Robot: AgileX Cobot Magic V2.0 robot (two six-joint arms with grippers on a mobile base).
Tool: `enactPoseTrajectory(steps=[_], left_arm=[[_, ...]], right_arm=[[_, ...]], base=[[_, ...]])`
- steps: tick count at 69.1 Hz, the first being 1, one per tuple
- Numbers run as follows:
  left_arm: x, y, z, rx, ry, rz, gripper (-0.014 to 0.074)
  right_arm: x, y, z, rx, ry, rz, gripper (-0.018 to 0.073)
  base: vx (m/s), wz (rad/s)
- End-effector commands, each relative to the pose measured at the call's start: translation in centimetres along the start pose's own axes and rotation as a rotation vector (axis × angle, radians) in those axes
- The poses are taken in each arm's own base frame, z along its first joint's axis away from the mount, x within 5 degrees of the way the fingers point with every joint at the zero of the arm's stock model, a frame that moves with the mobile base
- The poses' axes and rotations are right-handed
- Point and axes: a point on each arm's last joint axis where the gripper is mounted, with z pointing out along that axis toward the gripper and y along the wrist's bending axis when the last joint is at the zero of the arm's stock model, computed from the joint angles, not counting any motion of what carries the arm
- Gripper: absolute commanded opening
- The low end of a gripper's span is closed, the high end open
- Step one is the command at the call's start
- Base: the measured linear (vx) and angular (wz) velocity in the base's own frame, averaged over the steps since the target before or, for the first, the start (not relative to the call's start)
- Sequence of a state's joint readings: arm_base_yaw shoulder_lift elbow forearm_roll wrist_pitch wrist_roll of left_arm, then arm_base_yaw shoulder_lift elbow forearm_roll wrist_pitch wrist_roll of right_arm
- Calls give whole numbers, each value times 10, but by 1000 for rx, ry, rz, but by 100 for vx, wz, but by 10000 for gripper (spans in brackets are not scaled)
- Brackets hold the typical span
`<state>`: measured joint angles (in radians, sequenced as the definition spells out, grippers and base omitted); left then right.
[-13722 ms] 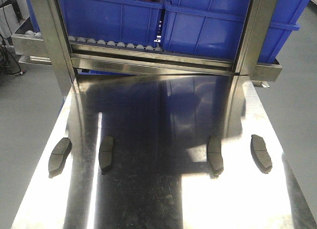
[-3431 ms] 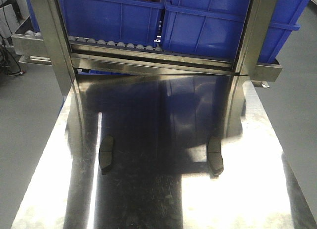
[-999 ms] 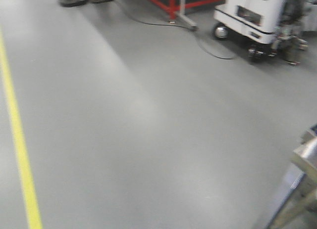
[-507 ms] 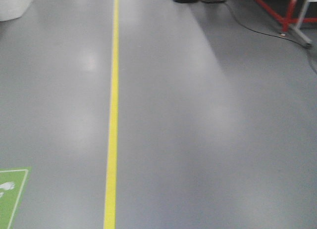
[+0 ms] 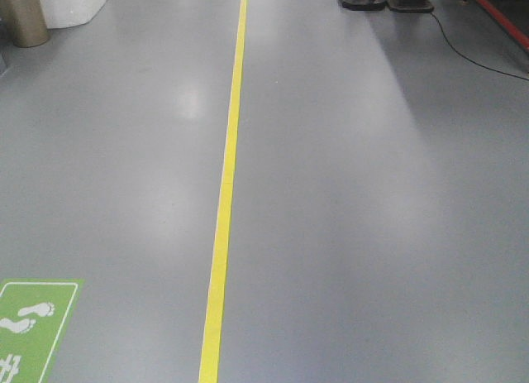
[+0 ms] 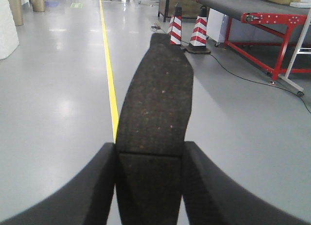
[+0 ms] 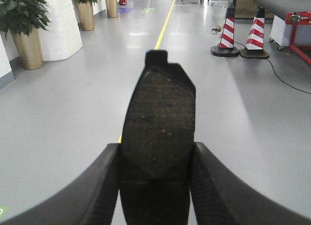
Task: Move and align brake pads A on conveyor
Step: 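Drive the base across the floor holding both brake pads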
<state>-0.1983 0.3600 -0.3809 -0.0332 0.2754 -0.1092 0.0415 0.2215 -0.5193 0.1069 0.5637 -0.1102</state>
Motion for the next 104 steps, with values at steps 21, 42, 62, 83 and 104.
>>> enactPoseTrajectory(steps=[21, 42, 62, 83, 104], left_arm=[[-18, -3, -1, 18, -115, -7, -6], [-18, -3, -1, 18, -115, -7, -6], [-18, -3, -1, 18, -115, -7, -6], [-18, -3, -1, 18, -115, -7, -6], [-18, -3, -1, 18, -115, -7, -6]], right_arm=[[-17, -1, -3, 16, -115, -12, -10], [-17, -1, -3, 16, -115, -12, -10], [-17, -1, -3, 16, -115, -12, -10], [-17, -1, -3, 16, -115, -11, -10], [-17, -1, -3, 16, -115, -11, -10]], base=[[39, 1], [57, -5], [66, -2], [72, 3], [74, 1]])
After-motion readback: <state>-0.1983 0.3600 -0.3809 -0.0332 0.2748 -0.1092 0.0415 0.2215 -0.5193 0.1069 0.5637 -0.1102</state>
